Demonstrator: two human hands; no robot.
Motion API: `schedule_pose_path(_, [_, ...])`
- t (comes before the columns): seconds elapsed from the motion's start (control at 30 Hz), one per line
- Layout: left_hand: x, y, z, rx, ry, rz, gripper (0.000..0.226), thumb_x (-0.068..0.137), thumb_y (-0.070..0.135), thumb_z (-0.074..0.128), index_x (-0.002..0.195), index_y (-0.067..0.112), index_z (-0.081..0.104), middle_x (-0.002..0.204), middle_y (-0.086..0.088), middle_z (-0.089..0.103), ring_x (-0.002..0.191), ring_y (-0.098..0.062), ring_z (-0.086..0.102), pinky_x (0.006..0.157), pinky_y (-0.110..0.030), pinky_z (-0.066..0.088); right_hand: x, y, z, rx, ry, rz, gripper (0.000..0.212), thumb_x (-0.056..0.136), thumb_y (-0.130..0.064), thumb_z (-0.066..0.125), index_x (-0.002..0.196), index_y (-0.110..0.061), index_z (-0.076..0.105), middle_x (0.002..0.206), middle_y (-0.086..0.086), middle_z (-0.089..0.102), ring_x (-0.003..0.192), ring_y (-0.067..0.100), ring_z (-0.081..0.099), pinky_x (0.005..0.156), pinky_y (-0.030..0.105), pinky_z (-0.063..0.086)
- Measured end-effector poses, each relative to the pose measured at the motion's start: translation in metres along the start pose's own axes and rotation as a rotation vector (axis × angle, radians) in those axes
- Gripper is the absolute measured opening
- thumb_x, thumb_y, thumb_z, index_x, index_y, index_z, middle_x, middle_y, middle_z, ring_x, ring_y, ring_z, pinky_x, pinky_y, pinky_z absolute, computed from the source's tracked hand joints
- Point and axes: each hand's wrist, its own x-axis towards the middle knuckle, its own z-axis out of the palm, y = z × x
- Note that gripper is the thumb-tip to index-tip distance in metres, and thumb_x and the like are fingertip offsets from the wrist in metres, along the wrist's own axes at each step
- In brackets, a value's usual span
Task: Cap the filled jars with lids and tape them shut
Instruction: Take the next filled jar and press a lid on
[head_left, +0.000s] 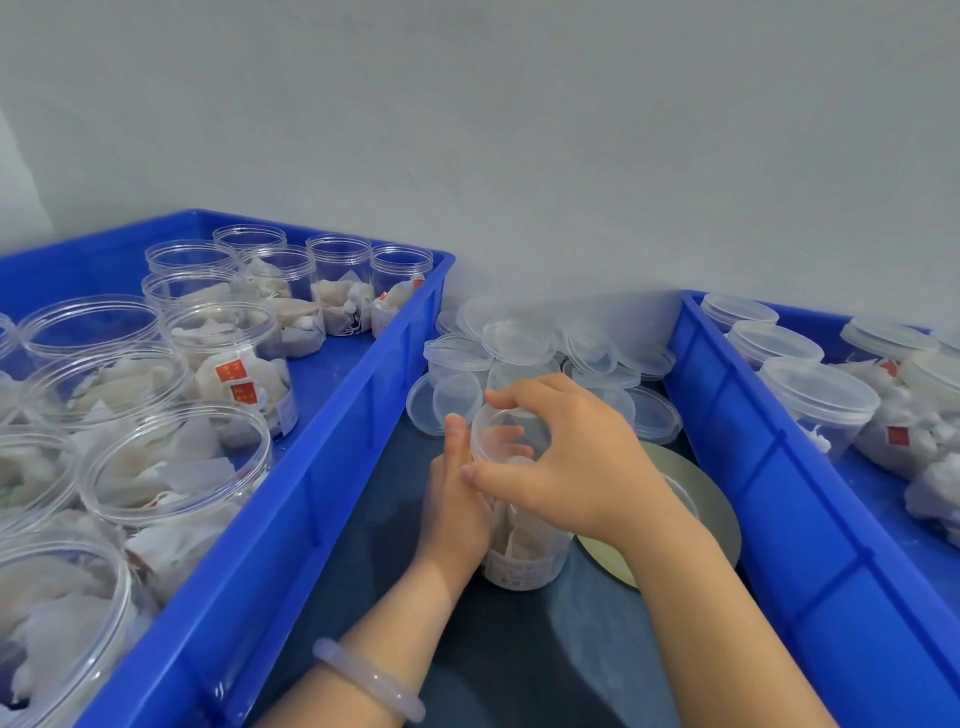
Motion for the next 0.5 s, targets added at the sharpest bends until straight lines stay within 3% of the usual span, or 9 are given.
schedule_pose_path(0.27, [0.003, -0.002, 0.000, -0.049, 0.000, -0.032, 0.062, 0.083, 0.065, 0.025, 0.082, 0.032, 0.078, 0.091, -0.006, 0.075, 0.095, -0.022, 0.070, 0.100, -0.051, 0.046, -0.006, -0.003, 0.008, 0.000, 0.119, 0.034, 0.060, 0.066, -0.063, 0.055, 0.119, -0.035, 0.058, 0.121, -0.016, 0.053, 0.113, 0.006, 0.049, 0.081, 0.022, 0.038])
schedule_pose_path(0.4, [0.005, -0.003, -0.001, -0.032, 0.007, -0.021, 0.059, 0.085, 0.063, 0.027, 0.082, 0.032, 0.078, 0.088, -0.005, 0.075, 0.093, -0.022, 0.070, 0.099, -0.052, 0.046, -0.005, -0.001, 0.005, -0.029, 0.063, 0.009, 0.059, 0.068, -0.055, 0.066, 0.123, -0.038, 0.056, 0.123, -0.018, 0.051, 0.114, 0.005, 0.048, 0.086, 0.024, 0.041])
schedule_pose_path(0.5, [0.005, -0.001, -0.004, -0.032, -0.007, 0.017, 0.061, 0.090, 0.057, 0.030, 0.081, 0.020, 0.078, 0.087, -0.012, 0.074, 0.090, -0.028, 0.070, 0.092, -0.050, 0.049, -0.004, 0.003, -0.003, 0.018, -0.023, -0.047, 0.059, 0.066, -0.048, 0.075, 0.122, -0.039, 0.058, 0.120, -0.021, 0.052, 0.114, 0.001, 0.047, 0.091, 0.020, 0.040])
